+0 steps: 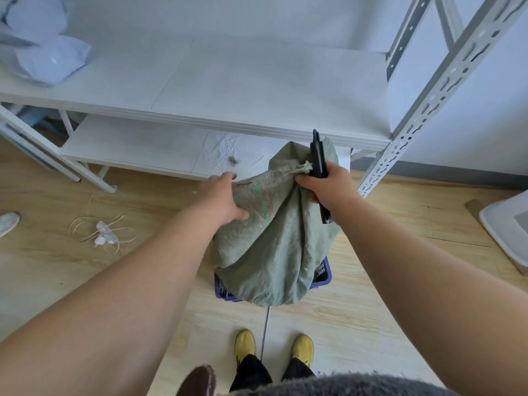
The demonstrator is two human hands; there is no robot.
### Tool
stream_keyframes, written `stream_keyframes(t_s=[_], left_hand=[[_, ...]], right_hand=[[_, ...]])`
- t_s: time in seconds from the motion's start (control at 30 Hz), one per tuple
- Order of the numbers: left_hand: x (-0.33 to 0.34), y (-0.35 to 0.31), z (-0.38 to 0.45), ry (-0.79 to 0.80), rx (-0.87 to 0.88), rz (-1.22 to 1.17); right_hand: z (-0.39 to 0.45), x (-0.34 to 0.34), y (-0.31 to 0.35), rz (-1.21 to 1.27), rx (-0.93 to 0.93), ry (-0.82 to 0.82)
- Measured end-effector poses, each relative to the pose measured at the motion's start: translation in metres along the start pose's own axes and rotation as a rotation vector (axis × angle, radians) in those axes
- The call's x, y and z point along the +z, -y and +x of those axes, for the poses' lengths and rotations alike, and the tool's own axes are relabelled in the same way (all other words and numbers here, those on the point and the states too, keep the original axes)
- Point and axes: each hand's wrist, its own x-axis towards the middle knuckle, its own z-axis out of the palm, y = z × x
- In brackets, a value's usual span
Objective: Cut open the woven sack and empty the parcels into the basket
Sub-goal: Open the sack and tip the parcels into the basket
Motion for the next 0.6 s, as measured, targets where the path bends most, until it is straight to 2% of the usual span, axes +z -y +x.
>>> stream_keyframes(t_s=[0.07, 0.17, 0.23, 0.27, 0.33, 0.4, 0.5, 0.53, 0.6], left_hand=[[0.019, 0.009, 0.000, 0.101, -0.007, -0.254], [0.041, -0.001, -0.009, 0.067, 0.112, -0.566], [0.043, -0.016, -0.012, 0.071, 0.219, -0.922], [0.043, -0.018, -0.010, 0.081, 0.263, -0.980], [0.036, -0.018, -0.008, 0.002, 0.337, -0.740], [0.033, -0.009, -0.004, -0.068, 0.265, -0.564], [0.030, 0.000, -0.001, -0.077, 0.206, -0.569], [0.030, 0.001, -0.002, -0.057, 0.208, -0.589], [0.030, 0.001, -0.006, -0.030, 0.225, -0.645]], right_hand=[[-0.002, 0.008, 0.006, 0.051, 0.010, 0.062], [-0.009, 0.024, 0.016, -0.036, 0.023, 0.160], [-0.013, 0.031, 0.021, -0.130, -0.009, 0.256], [-0.015, 0.032, 0.024, -0.171, -0.032, 0.305], [-0.016, 0.029, 0.027, -0.175, -0.068, 0.353], [-0.017, 0.023, 0.025, -0.064, -0.102, 0.292], [-0.013, 0.013, 0.013, -0.111, -0.080, 0.047], [-0.012, 0.010, 0.009, -0.133, -0.037, 0.030], [-0.016, 0.009, 0.001, -0.025, 0.069, 0.125]])
